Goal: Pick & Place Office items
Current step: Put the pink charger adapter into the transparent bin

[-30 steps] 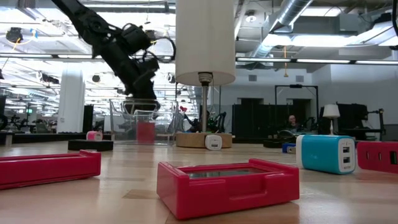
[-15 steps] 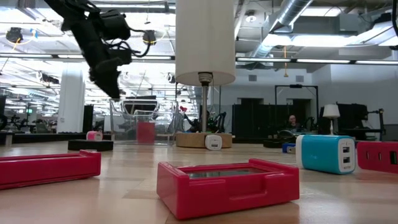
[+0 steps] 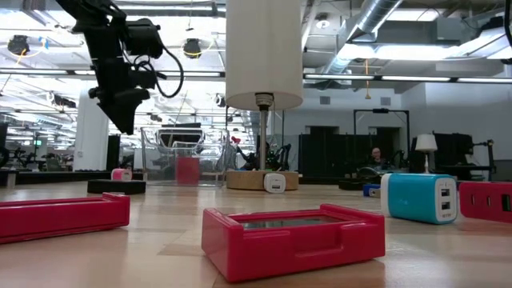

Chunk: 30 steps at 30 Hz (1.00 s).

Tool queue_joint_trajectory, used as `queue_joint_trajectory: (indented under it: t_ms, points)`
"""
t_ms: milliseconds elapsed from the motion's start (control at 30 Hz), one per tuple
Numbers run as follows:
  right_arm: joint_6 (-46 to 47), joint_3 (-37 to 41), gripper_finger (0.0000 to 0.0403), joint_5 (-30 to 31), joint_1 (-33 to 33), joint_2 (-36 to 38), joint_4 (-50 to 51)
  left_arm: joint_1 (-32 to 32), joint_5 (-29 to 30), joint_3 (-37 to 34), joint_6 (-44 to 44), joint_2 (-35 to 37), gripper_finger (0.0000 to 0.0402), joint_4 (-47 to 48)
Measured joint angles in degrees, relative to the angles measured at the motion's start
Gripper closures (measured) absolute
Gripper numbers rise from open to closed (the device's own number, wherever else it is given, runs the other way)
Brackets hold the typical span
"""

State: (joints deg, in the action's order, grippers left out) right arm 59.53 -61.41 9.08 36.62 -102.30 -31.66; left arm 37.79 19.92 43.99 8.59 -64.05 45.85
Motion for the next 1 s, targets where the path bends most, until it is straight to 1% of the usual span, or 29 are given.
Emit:
queue_joint_trajectory:
  t_ms: [133, 233, 400, 500, 600, 733, 800, 900, 1000]
  points:
    - [-0.25, 0.00, 0.0106, -0.02, 0.00, 0.00, 0.02, 3.39, 0.16, 0.00, 6.52, -0.02, 0.0258, -2.02]
    - [-1.40, 0.00, 0.0106, -0.02, 0.09, 0.00, 0.03, 7.91, -0.04, 0.00, 10.63, -0.08, 0.0258, -4.56]
    - [-2.12, 0.00, 0.0106, -0.28, 0.47, 0.00, 0.07, 15.97, -8.88, 0.00, 13.15, -1.49, 0.0258, -9.62]
    - [-2.76, 0.00, 0.0106, -1.41, 0.84, 0.00, 0.05, 18.53, -11.36, -0.02, 16.19, -2.89, 0.0258, -12.14]
    - [-3.34, 0.00, 0.0106, -1.86, 0.92, 0.00, 0.05, 19.00, -11.42, -0.02, 20.95, -3.58, 0.0258, -14.58]
    - [-4.04, 0.00, 0.0106, -2.87, 0.96, 0.00, 0.04, 18.18, -11.16, -0.01, 30.62, -3.55, 0.0256, -18.51]
    - [-4.05, 0.00, 0.0106, -3.02, 1.20, 0.00, 0.04, 17.54, -8.76, -0.42, 37.44, -3.54, 0.0257, -17.78]
    - [-4.31, 0.00, 0.0106, -3.06, 1.70, 0.00, 0.04, 17.15, -4.96, -2.89, 48.10, -3.54, 0.0261, -17.90]
    - [-4.67, 0.00, 0.0106, -3.10, 2.36, 0.00, -0.02, 17.57, -3.80, -5.86, 56.12, -3.54, 0.0265, -18.53]
